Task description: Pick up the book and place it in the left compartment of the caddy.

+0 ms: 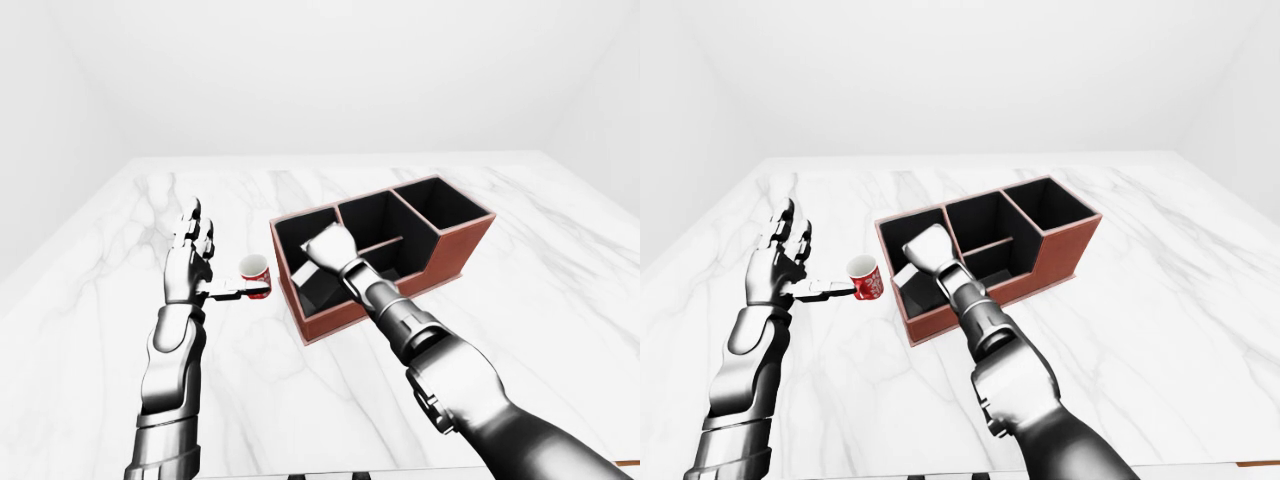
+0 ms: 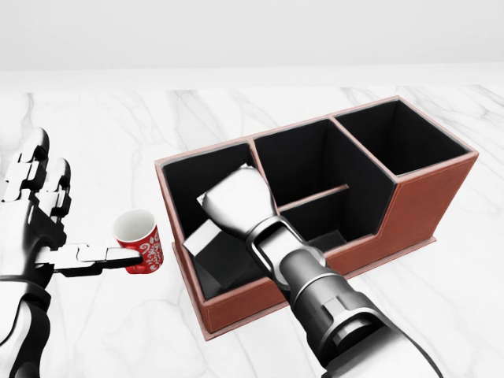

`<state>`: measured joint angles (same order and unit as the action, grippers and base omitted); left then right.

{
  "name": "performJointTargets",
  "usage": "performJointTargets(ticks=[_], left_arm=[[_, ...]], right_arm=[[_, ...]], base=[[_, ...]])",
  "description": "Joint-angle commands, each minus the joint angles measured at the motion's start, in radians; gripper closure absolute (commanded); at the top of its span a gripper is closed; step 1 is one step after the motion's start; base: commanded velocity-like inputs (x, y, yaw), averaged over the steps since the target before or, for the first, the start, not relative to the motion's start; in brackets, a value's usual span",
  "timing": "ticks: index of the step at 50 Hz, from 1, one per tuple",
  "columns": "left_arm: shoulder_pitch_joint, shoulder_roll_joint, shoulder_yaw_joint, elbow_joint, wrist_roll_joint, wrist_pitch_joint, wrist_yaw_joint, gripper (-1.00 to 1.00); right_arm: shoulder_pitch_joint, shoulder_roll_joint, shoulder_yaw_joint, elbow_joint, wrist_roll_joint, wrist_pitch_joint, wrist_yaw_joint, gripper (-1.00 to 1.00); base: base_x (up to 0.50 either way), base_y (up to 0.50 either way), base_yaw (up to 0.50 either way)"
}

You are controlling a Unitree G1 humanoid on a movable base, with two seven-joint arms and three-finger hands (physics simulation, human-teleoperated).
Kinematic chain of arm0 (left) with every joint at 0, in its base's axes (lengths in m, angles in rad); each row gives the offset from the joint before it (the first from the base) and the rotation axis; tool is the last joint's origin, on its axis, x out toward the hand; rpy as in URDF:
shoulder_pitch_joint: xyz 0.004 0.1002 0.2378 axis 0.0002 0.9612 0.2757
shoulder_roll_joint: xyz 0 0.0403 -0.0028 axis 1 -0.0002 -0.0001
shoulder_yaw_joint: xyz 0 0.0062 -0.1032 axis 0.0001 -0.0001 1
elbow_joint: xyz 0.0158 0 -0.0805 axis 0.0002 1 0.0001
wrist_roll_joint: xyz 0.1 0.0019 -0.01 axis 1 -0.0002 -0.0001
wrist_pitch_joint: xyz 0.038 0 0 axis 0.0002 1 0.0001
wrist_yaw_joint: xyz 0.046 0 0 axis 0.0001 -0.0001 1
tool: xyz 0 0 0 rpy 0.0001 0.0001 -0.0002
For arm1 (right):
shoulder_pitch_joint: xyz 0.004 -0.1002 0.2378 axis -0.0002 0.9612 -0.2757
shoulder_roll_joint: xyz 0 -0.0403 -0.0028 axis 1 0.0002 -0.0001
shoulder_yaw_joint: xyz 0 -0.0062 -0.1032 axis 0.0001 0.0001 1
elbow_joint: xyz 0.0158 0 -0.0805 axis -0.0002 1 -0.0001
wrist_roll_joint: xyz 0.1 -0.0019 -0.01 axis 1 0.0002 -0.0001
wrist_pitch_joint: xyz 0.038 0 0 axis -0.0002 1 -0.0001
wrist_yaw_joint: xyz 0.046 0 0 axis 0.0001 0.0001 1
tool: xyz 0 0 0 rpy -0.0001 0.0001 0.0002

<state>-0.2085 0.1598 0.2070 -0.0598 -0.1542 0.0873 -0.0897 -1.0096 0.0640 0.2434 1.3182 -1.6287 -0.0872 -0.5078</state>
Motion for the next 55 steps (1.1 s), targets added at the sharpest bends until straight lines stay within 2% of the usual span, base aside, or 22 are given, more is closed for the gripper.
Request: performJointTargets(ticks=[1, 4, 7, 12, 15, 22, 26, 28, 29, 31, 32, 37, 40, 41, 43, 46, 50, 51, 55], left_arm=[[-0.002, 0.002, 0.002, -0.007, -0.002, 0.0, 0.002, -1.0], [-0.002, 0.002, 0.0, -0.013, -0.001, 0.0, 0.003, -1.0], [-0.007, 0.004, 0.002, -0.011, -0.002, 0.0, 0.003, -1.0], [-0.011, 0.005, 0.002, -0.01, -0.002, 0.0, 0.002, -1.0], [-0.01, 0.005, 0.002, -0.006, -0.002, 0.0, 0.001, -1.0], [-0.007, 0.003, 0.001, -0.011, -0.001, 0.0, 0.002, -1.0], [-0.001, 0.007, 0.008, -0.024, -0.004, 0.0, 0.001, -1.0], [0.0, 0.006, 0.008, -0.024, -0.003, 0.0, 0.003, -1.0], [0.0, 0.003, 0.005, -0.016, 0.0, 0.0, 0.003, -1.0], [-0.002, 0.001, 0.002, -0.002, 0.003, 0.0, 0.004, -1.0], [-0.005, -0.003, -0.004, 0.022, 0.008, 0.0, 0.003, -1.0], [-0.038, -0.004, -0.021, 0.115, 0.021, 0.0, 0.004, -1.0], [-0.047, -0.002, -0.024, 0.149, 0.024, 0.0, 0.006, -1.0], [-0.049, 0.0, -0.024, 0.151, 0.024, 0.0, 0.007, -1.0], [-0.054, 0.006, -0.02, 0.145, 0.024, 0.0, 0.01, -1.0], [-0.063, 0.015, -0.013, 0.134, 0.02, 0.0, 0.015, -1.0], [-0.062, 0.02, -0.009, 0.104, 0.017, 0.0, 0.017, -1.0], [-0.062, 0.022, -0.007, 0.095, 0.016, 0.0, 0.016, -1.0], [-0.056, 0.025, 0.0, 0.044, 0.011, 0.0, 0.014, -1.0]], right_arm=[[-0.007, -0.004, -0.025, -0.01, -0.01, 0.0, -0.016, 0.23], [-0.007, -0.005, -0.025, -0.01, -0.011, 0.0, -0.016, 0.07], [-0.009, -0.005, -0.025, -0.011, -0.011, 0.0, -0.016, -0.21], [-0.014, -0.006, -0.026, -0.013, -0.01, 0.0, -0.016, -0.34], [-0.019, -0.009, -0.031, -0.017, -0.005, 0.0, -0.015, -0.58], [-0.022, -0.012, -0.03, -0.027, 0.001, 0.0, -0.016, -0.58], [-0.017, -0.053, -0.067, -0.139, 0.079, 0.0, 0.035, -0.58], [0.024, -0.084, -0.109, -0.279, 0.173, 0.0, 0.135, -0.61], [0.059, -0.108, -0.152, -0.406, 0.261, 0.0, 0.231, -0.62], [0.099, -0.129, -0.187, -0.554, 0.392, 0.0, 0.356, -0.62], [0.103, -0.15, -0.226, -0.637, 0.489, 0.0, 0.427, -0.7], [0.114, -0.222, -0.292, -0.812, 0.82, 0.0, 0.576, -0.81], [0.139, -0.252, -0.3, -0.894, 0.929, 0.0, 0.592, -0.87], [0.156, -0.249, -0.317, -0.948, 1.009, 0.0, 0.626, -0.91], [0.177, -0.253, -0.329, -1.015, 1.1, 0.0, 0.635, -0.96], [0.215, -0.248, -0.338, -1.058, 1.225, 0.0, 0.595, -1.0], [0.291, -0.208, -0.337, -1.008, 1.393, 0.0, 0.476, -1.0], [0.316, -0.193, -0.334, -0.95, 1.407, 0.0, 0.416, -1.0], [0.372, -0.14, -0.314, -0.797, 1.531, 0.0, 0.351, -1.0]], base=[[0.0, 0.0, 0.0], [0.0, 0.0, 0.0], [0.0, 0.0, 0.0], [0.0, 0.0, 0.0], [0.0, 0.0, 0.0], [0.0, 0.0, 0.0], [0.0, 0.0, 0.0], [0.0, 0.0, 0.0], [0.0, 0.0, 0.0], [0.0, 0.0, 0.0], [0.0, 0.0, 0.0], [0.0, 0.0, 0.0], [0.0, 0.0, 0.0], [0.0, 0.0, 0.0], [0.0, 0.0, 0.0], [0.0, 0.0, 0.0], [0.0, 0.0, 0.0], [0.0, 0.0, 0.0], [0.0, 0.0, 0.0]])
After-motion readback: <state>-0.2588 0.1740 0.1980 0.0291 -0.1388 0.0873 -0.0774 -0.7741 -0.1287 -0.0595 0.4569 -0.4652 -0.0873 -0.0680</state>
